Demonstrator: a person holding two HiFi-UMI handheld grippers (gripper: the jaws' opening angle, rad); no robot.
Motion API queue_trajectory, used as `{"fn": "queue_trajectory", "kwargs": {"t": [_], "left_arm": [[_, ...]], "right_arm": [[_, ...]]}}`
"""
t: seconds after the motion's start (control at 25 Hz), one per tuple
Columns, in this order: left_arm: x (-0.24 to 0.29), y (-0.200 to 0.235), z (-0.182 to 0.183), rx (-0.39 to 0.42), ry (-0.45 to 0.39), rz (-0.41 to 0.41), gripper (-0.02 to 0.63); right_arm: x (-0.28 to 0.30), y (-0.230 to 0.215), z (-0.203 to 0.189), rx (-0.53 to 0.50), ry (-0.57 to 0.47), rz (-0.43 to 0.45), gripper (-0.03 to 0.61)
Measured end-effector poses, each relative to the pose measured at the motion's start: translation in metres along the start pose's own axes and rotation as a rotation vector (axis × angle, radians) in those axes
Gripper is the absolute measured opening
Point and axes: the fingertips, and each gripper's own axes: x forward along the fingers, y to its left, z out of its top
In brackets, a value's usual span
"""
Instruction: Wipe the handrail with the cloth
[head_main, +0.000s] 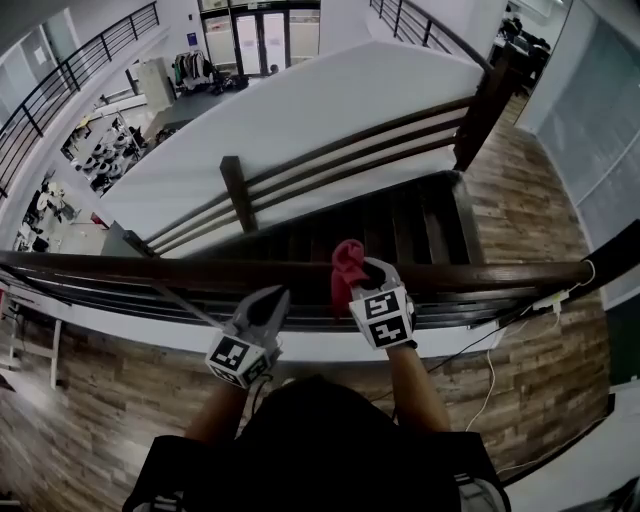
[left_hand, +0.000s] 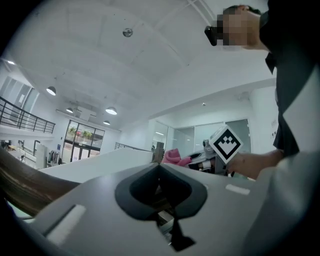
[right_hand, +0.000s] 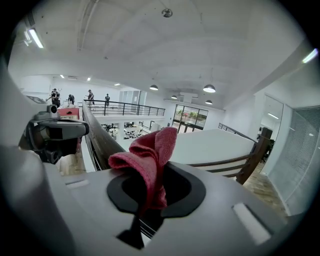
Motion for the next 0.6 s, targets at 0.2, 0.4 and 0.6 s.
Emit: {"fn": "queue_trajectory", "kwargs": {"t": [0.2,0.4,0.6], "left_arm": [[0.016,-0.010,0.002,0.000,0.018,-0.050,0.000],[0.020,-0.017,-0.001,-0.020,0.038,-0.129,-0.002],[0.028,-0.024,0.005,-0.077,0.041,-0.214,-0.002]], "right_arm": [[-0.006,-0.014,-0.004,0.005,0.009,-0.054,0.049],[-0.013,-0.018,-0.013,0.013,0.035,-0.124,0.049],[-0.021,-0.027,-0.013,0.048,0.033,-0.209,0.049]]}}
